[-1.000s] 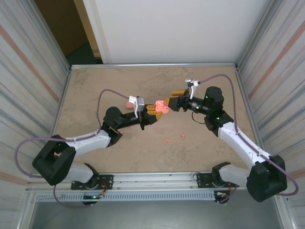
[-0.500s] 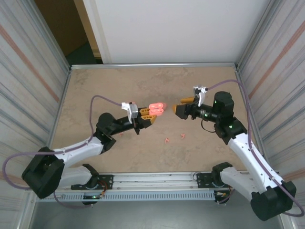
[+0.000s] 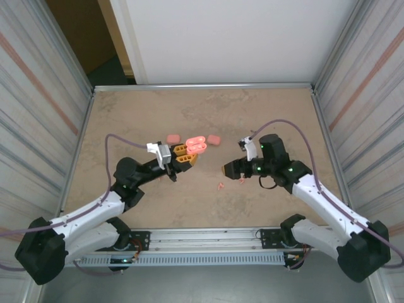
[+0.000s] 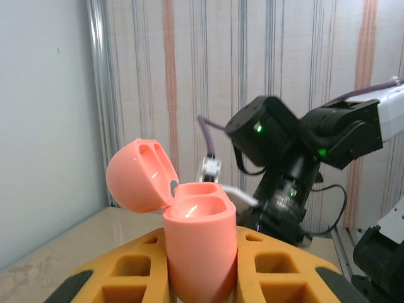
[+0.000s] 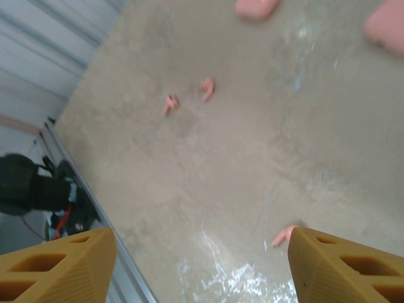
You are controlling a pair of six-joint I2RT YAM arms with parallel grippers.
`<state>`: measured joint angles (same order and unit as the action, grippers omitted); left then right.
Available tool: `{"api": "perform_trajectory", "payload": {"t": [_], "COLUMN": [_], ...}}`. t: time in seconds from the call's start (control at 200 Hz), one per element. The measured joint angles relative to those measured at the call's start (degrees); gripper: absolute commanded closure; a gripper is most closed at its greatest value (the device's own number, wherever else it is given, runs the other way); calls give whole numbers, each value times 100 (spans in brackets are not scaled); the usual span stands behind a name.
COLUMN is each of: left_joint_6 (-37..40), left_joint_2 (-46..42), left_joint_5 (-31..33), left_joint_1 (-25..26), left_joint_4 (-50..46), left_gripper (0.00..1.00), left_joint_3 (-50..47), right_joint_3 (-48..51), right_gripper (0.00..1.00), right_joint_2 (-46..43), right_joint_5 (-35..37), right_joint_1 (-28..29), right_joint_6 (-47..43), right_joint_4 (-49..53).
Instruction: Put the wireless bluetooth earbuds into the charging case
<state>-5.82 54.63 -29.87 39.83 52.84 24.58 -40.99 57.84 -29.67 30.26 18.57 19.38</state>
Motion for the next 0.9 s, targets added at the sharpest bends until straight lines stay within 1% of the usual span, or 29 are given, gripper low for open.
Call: {"api": "perform_trajectory", "payload": {"t": [0.12,0.301,0.476,0.636,0.902], "left_joint_6": [9,9,9,9,9], "left_joint_2": [-74,-87,-87,-87,-87], "left_joint_5": [0,0,0,-2,-2], "left_joint_1": [0,0,0,0,0], "left_joint_4": [-39,-68,-74,-74,-76], "left_gripper": [100,100,100,100,100], "left_joint_3": [-2,-24,-50,-50,-50], "right_joint_3": [0,0,-28,-258,-437], "right_gripper": [37,42,45,47,49], "right_joint_2": [494,1217,1882,2455,2861], "right_joint_5": [190,339,616,850,1099], "right_joint_1": [249,389,546,767,911], "right_joint_6": [-81,-221,-293,-422,-535], "right_joint_4": [17,20,63,173,181]}}
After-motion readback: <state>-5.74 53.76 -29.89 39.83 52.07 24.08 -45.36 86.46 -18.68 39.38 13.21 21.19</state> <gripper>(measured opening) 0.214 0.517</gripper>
